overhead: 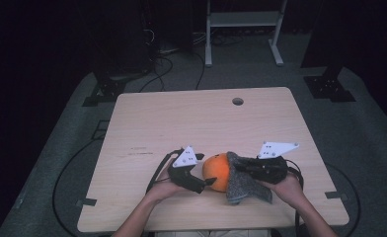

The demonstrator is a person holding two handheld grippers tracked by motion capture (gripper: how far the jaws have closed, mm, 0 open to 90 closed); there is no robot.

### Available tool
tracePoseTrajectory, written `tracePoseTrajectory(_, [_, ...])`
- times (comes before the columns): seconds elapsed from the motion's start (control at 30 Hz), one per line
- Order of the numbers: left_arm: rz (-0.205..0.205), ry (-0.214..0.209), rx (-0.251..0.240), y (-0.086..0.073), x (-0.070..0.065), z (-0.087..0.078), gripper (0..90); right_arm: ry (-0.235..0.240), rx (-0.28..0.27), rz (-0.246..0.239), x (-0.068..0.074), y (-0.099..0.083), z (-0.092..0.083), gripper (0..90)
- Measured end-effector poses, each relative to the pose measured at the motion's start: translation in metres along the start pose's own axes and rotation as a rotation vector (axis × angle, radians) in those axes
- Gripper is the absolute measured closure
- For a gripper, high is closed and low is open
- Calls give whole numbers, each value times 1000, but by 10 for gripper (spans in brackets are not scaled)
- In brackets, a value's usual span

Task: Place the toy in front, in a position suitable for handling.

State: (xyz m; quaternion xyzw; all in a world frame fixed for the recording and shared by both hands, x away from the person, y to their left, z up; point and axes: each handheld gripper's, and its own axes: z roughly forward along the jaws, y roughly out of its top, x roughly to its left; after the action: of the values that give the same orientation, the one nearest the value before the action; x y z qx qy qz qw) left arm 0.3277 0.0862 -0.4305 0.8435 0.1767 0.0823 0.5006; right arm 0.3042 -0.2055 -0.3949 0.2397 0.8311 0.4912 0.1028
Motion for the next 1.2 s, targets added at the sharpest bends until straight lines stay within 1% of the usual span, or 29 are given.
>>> tracePoseTrajectory(0.03, [-14, -18, 7, -1, 2, 2, 84, 2, -3, 7, -1, -2, -1, 825])
tracePoseTrajectory(0.07, [-15, -42, 17, -3, 3, 6, 74, 2, -3, 10, -3, -4, -2, 825])
tracePoseTrajectory(0.13, [0, -99, 54, -5, -1, 16, 93, -1, -11, 25, -6, -8, -4, 825])
tracePoseTrajectory(0.17, [32, -86, 68, -6, -5, 20, 126, -1, -16, 33, -7, -10, -6, 825])
tracePoseTrajectory(0.2, [68, -55, 47, -5, -9, 19, 183, 0, -15, 41, -8, -11, -7, 825])
tracePoseTrajectory(0.23, [79, -34, 18, -4, -12, 17, 291, -5, -14, 40, -8, -12, -8, 824])
tracePoseTrajectory(0.3, [81, -11, -31, 2, -17, 10, 393, -21, -29, 53, -9, -12, -12, 825])
tracePoseTrajectory(0.37, [81, 7, -79, 10, -21, 1, 433, -41, -37, 56, -12, -11, -17, 825])
tracePoseTrajectory(0.4, [77, 6, -87, 15, -22, -3, 437, -40, -44, 62, -14, -10, -18, 825])
tracePoseTrajectory(0.43, [68, 12, -91, 19, -23, -7, 441, -28, -63, 73, -14, -9, -18, 825])
tracePoseTrajectory(0.47, [64, 24, -89, 22, -24, -10, 442, -22, -77, 83, -15, -7, -18, 825])
tracePoseTrajectory(0.53, [55, 52, -56, 27, -26, -14, 449, -15, -98, 85, -16, -2, -18, 825])
tracePoseTrajectory(0.57, [63, 73, -35, 29, -26, -16, 449, -10, -107, 82, -15, 2, -19, 826])
tracePoseTrajectory(0.6, [68, 89, -25, 31, -26, -17, 448, -1, -119, 79, -14, 6, -20, 827])
tracePoseTrajectory(0.63, [71, 104, -13, 33, -27, -19, 447, 17, -132, 74, -10, 11, -21, 827])
tracePoseTrajectory(0.67, [71, 104, -13, 33, -27, -19, 446, 42, -140, 59, -6, 17, -21, 827])
tracePoseTrajectory(0.73, [81, 102, 10, 39, -29, -18, 446, 62, -143, 2, 9, 32, -16, 826])
tracePoseTrajectory(0.77, [85, 101, 12, 40, -31, -18, 445, 66, -136, -26, 16, 38, -12, 826])
tracePoseTrajectory(0.8, [89, 101, 5, 41, -32, -18, 446, 57, -128, -53, 21, 44, -9, 826])
tracePoseTrajectory(0.83, [79, 101, -9, 41, -33, -20, 447, 49, -125, -66, 24, 47, -5, 827])
tracePoseTrajectory(0.9, [54, 92, -18, 39, -30, -24, 449, 39, -132, -62, 19, 46, -2, 828])
tracePoseTrajectory(0.97, [47, 93, 11, 34, -28, -23, 448, 21, -106, -34, 12, 39, 0, 828])
tracePoseTrajectory(1.0, [46, 93, 27, 32, -28, -20, 445, 17, -85, -21, 8, 34, 3, 828])
tracePoseTrajectory(1.03, [38, 90, 41, 30, -28, -16, 439, 21, -74, -4, 5, 28, 6, 828])
tracePoseTrajectory(1.07, [38, 90, 41, 30, -28, -16, 430, 20, -63, 8, 3, 23, 9, 827])
tracePoseTrajectory(1.1, [25, 71, 46, 25, -27, -9, 410, 16, -53, 13, 2, 18, 12, 827])
tracePoseTrajectory(1.13, [20, 63, 38, 24, -26, -8, 385, 12, -54, 16, 0, 14, 15, 827])
tracePoseTrajectory(1.17, [17, 52, 24, 24, -24, -8, 335, 15, -61, 31, -1, 11, 15, 827])
tracePoseTrajectory(1.2, [17, 52, 24, 24, -24, -8, 280, 15, -61, 31, -1, 11, 15, 827])
